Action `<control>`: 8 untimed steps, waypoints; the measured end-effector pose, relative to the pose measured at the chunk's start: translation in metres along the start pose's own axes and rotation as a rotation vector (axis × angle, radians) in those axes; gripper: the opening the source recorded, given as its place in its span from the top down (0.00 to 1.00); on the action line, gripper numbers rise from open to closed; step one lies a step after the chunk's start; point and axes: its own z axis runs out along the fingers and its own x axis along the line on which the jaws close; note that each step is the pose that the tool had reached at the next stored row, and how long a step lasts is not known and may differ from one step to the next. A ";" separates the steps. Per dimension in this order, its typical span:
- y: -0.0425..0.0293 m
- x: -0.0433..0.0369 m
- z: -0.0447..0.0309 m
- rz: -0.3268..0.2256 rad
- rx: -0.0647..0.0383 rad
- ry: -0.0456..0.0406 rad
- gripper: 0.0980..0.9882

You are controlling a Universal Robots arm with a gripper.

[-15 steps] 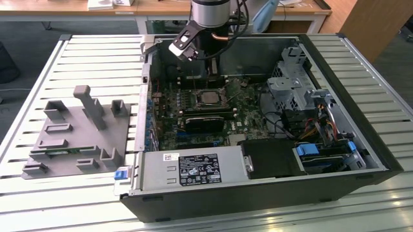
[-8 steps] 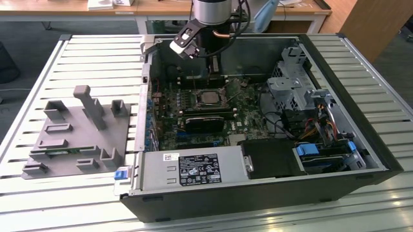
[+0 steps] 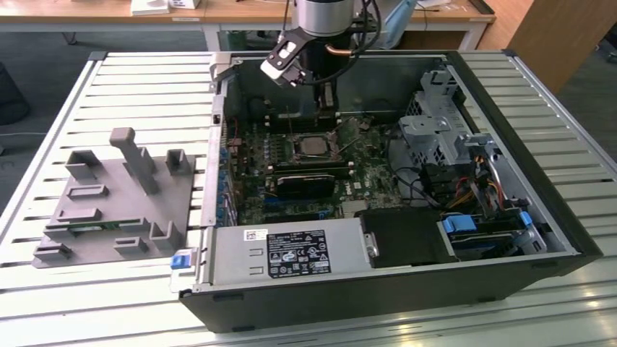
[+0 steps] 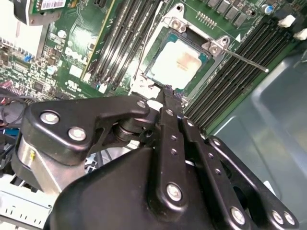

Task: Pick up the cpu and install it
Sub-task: 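Close the cpu cover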

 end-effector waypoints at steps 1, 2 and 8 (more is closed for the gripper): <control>0.0002 -0.0001 -0.0021 0.000 0.000 0.0001 0.99; 0.0004 -0.0002 -0.0044 0.000 0.000 0.0001 0.99; 0.0035 -0.0003 -0.0070 0.000 0.000 0.0001 0.99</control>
